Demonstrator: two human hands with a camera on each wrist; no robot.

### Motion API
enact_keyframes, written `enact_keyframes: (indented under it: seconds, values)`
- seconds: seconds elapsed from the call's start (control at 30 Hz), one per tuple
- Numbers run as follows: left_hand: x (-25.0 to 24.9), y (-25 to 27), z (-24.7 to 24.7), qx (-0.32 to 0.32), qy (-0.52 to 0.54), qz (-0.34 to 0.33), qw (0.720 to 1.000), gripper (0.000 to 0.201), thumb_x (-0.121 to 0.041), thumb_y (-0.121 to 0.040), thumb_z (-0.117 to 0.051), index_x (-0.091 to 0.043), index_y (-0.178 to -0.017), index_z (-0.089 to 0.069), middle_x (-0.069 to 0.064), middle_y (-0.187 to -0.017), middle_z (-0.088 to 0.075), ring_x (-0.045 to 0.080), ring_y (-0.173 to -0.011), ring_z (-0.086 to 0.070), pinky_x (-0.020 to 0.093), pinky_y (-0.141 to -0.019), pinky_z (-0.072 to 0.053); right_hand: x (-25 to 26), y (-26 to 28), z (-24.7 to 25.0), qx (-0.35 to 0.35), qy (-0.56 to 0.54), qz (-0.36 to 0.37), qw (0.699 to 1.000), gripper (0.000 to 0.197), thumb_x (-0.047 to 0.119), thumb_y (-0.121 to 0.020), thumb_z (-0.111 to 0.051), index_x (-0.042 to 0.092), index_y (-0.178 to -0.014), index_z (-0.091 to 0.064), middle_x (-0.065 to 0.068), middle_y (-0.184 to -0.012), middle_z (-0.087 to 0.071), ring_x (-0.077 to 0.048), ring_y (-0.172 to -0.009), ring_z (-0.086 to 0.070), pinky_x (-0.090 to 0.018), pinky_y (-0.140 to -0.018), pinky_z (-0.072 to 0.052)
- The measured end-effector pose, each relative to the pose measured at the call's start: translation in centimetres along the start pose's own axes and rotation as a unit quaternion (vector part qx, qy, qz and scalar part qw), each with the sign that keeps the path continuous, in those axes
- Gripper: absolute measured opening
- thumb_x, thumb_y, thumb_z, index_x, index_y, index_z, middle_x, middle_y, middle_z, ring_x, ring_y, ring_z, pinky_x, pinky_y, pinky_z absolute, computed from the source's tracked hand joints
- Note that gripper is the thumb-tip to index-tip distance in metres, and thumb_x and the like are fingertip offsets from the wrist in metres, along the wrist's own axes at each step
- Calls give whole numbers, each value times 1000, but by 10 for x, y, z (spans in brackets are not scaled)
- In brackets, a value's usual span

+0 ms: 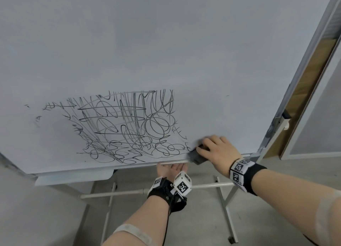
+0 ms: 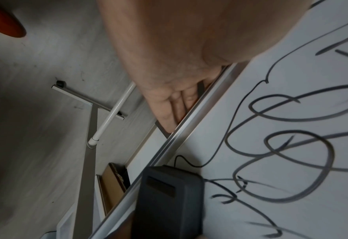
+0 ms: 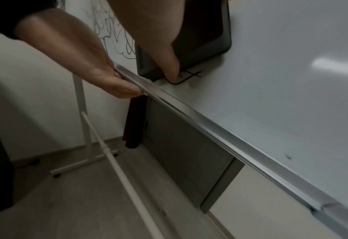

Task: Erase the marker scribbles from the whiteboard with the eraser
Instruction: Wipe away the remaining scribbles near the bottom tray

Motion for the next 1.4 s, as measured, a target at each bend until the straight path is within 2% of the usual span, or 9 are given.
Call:
enact_keyframes:
  seconds: [0.13, 0.4, 0.63, 0.7, 0.83, 0.97, 1.13, 1.27, 1.4]
  values:
    - [0, -2, 3, 1, 6, 4, 1000, 63, -53, -101, -32, -10, -146, -39, 22, -131, -55, 41, -130, -47, 56, -100, -43, -11, -9, 13, -21, 3, 34, 999, 39, 6, -64, -74, 16, -102, -72, -8, -101, -63, -27, -96, -46, -37, -75, -33]
    - [-2, 0, 0, -12, 33, 15, 999, 63, -50, -103, -26, -18, -156, -19, 19, -158, -29, 41, -144, -29, 59, -112, -27, 6, -79, 54, -107, -62, -3, 992, 49, 7, -72, -71, 18, -119, -66, -1, -112, -63, -28, -98, -49, -39, -73, -40]
    - [0, 0, 3, 8, 10, -4, 1000, 53, -46, -101, -32, -6, -132, -48, 24, -130, -54, 41, -127, -48, 56, -89, -43, 10, -29, 14, 20, -20, 73, 997, 29, 14, -77, -52, 22, -99, -70, -3, -111, -62, -28, -102, -56, -39, -80, -47]
    - [2, -5, 6, 0, 7, -1, 1000, 59, -51, -101, -31, -7, -138, -45, 24, -123, -57, 41, -125, -50, 56, -87, -43, 0, -11, 7, 31, 8, 80, 996, 28, 14, -77, -53, 23, -96, -70, -3, -108, -62, -27, -101, -54, -39, -82, -45]
    - [0, -7, 6, 4, 28, 13, 1000, 66, -57, -101, -28, -11, -148, -34, 24, -148, -42, 42, -136, -42, 60, -93, -43, -19, 5, 14, 16, 35, 86, 996, 31, 11, -74, -54, 21, -97, -72, -4, -103, -64, -26, -99, -44, -38, -82, -32]
    - [0, -11, 9, 8, 28, 8, 1000, 66, -57, -99, -30, -9, -144, -39, 23, -146, -44, 40, -136, -41, 58, -95, -43, -3, -21, 24, -17, 4, 48, 999, 40, 10, -78, -44, 20, -106, -69, -4, -105, -63, -26, -101, -46, -39, -81, -34]
    - [-1, -13, 11, 18, 42, 0, 999, 57, -48, -97, -40, -8, -138, -48, 24, -130, -55, 41, -128, -48, 59, -103, -41, 36, -59, 23, -23, -16, 33, 999, 40, 15, -74, -58, 21, -113, -67, -3, -113, -61, -26, -103, -50, -40, -83, -40]
    - [-1, -10, 10, 10, 28, 1, 1000, 60, -53, -101, -30, -7, -136, -44, 23, -144, -47, 41, -136, -41, 59, -104, -37, 15, -30, 13, 8, 12, 59, 998, 25, 16, -79, -59, 23, -101, -69, -2, -108, -62, -26, -102, -52, -39, -83, -40]
    - [-1, -4, 5, -1, 41, 12, 999, 66, -58, -101, -25, -21, -156, -21, 18, -158, -29, 39, -144, -30, 60, -111, -32, -34, 23, 17, 36, 57, 63, 996, 24, 13, -73, -62, 21, -93, -71, -4, -103, -64, -27, -98, -47, -38, -77, -32]
Point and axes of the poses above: each hand's wrist, its own y-axis away from the middle knuckle, its own z-axis out of the back of the hand, x = y × z, the point moved 1 cm from there along -y, towards the middle knuckle
